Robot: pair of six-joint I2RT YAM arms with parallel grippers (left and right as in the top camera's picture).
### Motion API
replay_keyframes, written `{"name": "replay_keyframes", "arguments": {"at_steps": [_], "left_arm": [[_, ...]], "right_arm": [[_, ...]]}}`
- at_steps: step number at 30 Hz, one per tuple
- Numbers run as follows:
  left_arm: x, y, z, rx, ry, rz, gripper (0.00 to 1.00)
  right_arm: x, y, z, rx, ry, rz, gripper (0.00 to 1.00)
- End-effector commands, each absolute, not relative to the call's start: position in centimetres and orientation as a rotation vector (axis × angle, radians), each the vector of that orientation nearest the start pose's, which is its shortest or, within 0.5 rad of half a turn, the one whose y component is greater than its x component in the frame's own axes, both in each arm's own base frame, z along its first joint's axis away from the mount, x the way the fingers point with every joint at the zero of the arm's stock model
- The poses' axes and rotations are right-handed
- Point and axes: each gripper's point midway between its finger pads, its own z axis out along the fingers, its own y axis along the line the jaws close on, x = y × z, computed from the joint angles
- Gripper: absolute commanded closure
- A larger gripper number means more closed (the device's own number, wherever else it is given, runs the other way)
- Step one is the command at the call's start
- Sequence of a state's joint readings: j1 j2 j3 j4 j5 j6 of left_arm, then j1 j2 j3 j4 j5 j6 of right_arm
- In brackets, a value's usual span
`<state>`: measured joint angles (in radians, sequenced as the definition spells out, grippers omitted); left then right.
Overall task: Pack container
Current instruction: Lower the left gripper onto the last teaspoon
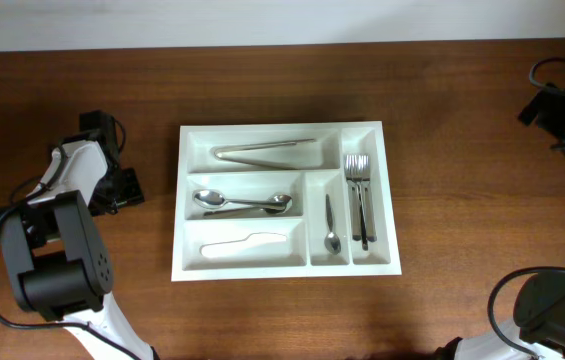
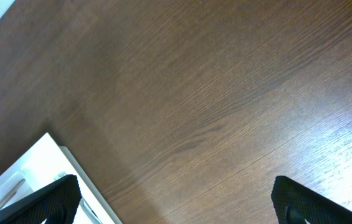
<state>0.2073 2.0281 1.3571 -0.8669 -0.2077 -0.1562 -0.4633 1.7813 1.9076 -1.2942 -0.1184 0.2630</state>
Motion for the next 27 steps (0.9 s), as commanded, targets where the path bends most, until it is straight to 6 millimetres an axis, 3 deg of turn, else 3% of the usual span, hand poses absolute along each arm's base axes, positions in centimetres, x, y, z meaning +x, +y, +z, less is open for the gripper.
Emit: {"name": "replay_keyframes", "arguments": {"at_steps": [1,13,17,27], "left_arm": [[34.3,11.1,-0.9,-0.607,3.082,0.313,0.39],[34.7,12.0,-0.9,-0.578,3.06,0.331,0.45],[34.8,12.0,-0.9,-0.41,3.094,0.331,0.49],[34.8,12.2,-0.8,0.074,3.156,0.35,0.46]], "right_arm": [[37.2,-16.4,24.6,0.941,2.535,0.105,0.01],[37.2,-16.4,24.6,0.941,2.535,0.105,0.01],[37.2,-16.4,24.6,0.941,2.535,0.105,0.01],[37.2,-16.4,24.6,0.941,2.535,0.105,0.01]]}}
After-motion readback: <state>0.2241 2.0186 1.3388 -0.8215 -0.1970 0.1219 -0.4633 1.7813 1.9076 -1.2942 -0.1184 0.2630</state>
